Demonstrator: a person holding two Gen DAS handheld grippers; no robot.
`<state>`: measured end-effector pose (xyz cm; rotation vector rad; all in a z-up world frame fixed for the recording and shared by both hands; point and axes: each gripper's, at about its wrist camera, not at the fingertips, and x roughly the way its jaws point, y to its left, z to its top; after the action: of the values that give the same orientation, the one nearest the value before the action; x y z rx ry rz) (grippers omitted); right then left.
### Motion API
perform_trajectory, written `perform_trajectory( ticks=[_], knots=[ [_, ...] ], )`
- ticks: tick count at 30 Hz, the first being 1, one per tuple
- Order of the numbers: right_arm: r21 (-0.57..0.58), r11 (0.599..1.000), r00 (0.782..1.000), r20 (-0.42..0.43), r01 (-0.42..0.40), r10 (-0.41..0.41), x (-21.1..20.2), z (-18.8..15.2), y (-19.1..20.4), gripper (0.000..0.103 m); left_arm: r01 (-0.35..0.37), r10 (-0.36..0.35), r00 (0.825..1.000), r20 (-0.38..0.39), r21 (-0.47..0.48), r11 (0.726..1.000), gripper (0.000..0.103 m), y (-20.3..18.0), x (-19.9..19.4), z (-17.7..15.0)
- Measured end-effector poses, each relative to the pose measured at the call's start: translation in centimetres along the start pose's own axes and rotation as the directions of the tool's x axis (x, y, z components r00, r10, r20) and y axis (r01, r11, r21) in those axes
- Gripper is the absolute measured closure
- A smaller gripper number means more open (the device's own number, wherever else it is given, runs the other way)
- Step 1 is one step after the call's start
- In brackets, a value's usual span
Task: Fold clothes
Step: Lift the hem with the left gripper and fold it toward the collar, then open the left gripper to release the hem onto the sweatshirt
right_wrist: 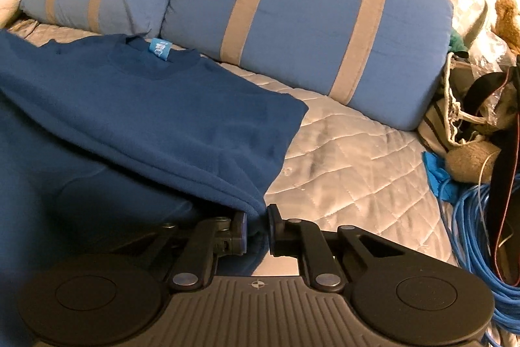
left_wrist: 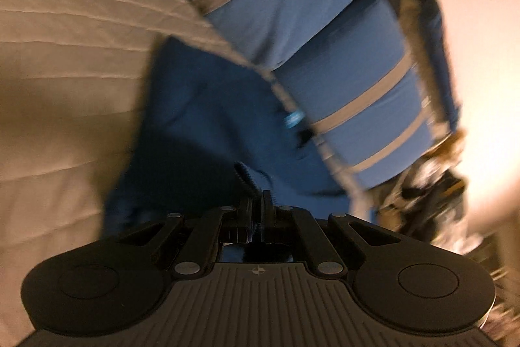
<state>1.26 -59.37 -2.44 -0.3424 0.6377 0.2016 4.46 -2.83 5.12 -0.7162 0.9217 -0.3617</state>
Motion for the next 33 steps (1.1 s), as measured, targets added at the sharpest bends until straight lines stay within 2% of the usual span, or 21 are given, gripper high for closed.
perform_trajectory(
  ticks=[3, 9, 12, 14, 16, 18, 19, 20, 21, 22, 23, 24, 25, 27, 28, 31, 33],
  knots=[
    [-0.008, 1.000, 1.000, -0.003, -0.012, 0.012, -0.1, -0.1, 0.3, 0.089, -0.081, 0.083, 0.996, -0.015, 0.095, 0.992, 0.098, 0.5, 0.7, -1.1],
    [-0.012, 1.000, 1.000, -0.016, -0.023, 0.023, -0.3, -0.1, 0.7, 0.087, -0.172, 0.170, 0.985, 0.029, 0.205, 0.964, 0.098, -0.1, 1.3, -1.7],
    [-0.047, 0.999, 0.999, -0.045, -0.001, -0.001, -0.4, -0.4, 1.0, 0.075, -0.273, 0.256, 0.962, 0.097, 0.313, 0.910, 0.095, -0.8, 2.0, -2.4],
    [-0.056, 0.998, 0.998, -0.066, 0.016, -0.020, -0.7, -1.0, 0.8, 0.059, -0.293, 0.271, 0.956, 0.112, 0.342, 0.893, 0.093, -0.7, 2.5, -3.1],
    [-0.031, 0.999, 0.998, -0.064, 0.024, -0.026, -1.5, -1.7, 0.3, 0.049, -0.308, 0.282, 0.951, 0.125, 0.368, 0.877, 0.093, -0.5, 3.1, -3.8],
    [0.004, 1.000, 0.998, -0.050, 0.023, -0.023, -2.6, -2.0, -0.3, 0.041, -0.305, 0.275, 0.952, 0.132, 0.383, 0.872, 0.090, -0.5, 2.8, -4.0],
    [0.023, 1.000, 0.999, -0.042, 0.021, -0.020, -3.2, -2.1, -0.6, 0.035, -0.302, 0.271, 0.953, 0.132, 0.391, 0.869, 0.088, -0.6, 2.6, -4.1],
    [0.036, 0.999, 0.999, -0.028, 0.018, -0.017, -3.7, -2.1, -0.9, 0.026, -0.298, 0.267, 0.955, 0.132, 0.400, 0.867, 0.082, -0.6, 2.5, -4.2],
    [0.045, 0.999, 1.000, -0.006, 0.016, -0.015, -4.2, -1.9, -1.0, 0.022, -0.294, 0.264, 0.956, 0.131, 0.408, 0.864, 0.078, -0.7, 2.3, -4.3],
    [0.063, 0.998, 1.000, 0.015, 0.014, -0.015, -4.4, -1.4, -1.2, 0.015, -0.291, 0.260, 0.957, 0.130, 0.417, 0.861, 0.077, -0.7, 2.1, -4.4],
    [0.087, 0.996, 0.999, 0.034, 0.012, -0.015, -4.4, -0.9, -1.3, 0.011, -0.292, 0.258, 0.956, 0.137, 0.427, 0.856, 0.076, -0.7, 1.8, -4.7],
    [0.111, 0.994, 0.998, 0.053, 0.010, -0.016, -4.5, -0.3, -1.4, 0.010, -0.301, 0.263, 0.953, 0.148, 0.434, 0.849, 0.069, -0.8, 1.6, -5.0],
    [0.135, 0.991, 0.997, 0.072, 0.007, -0.017, -4.5, 0.2, -1.6, 0.008, -0.320, 0.275, 0.947, 0.165, 0.439, 0.839, 0.064, -0.9, 1.3, -5.3],
    [0.179, 0.984, 0.997, 0.074, 0.010, -0.024, -3.6, 1.1, -1.5, 0.007, -0.389, 0.321, 0.920, 0.222, 0.449, 0.805, 0.039, -1.2, 0.6, -6.1],
    [0.201, 0.980, 0.997, 0.070, 0.014, -0.028, -3.0, 1.5, -1.5, 0.007, -0.424, 0.344, 0.905, 0.252, 0.451, 0.785, 0.034, -1.4, 0.2, -6.5],
    [0.224, 0.973, 0.999, 0.009, 0.048, -0.051, -0.2, 1.7, -0.9, 0.007, -0.497, 0.374, 0.866, 0.331, 0.498, 0.711, 0.029, -1.6, -1.1, -7.9],
    [0.204, 0.971, 0.991, -0.069, 0.125, -0.113, 2.1, 1.1, -0.3, 0.007, -0.565, 0.412, 0.824, 0.389, 0.521, 0.640, 0.029, -1.5, -1.8, -9.0]
  ],
)
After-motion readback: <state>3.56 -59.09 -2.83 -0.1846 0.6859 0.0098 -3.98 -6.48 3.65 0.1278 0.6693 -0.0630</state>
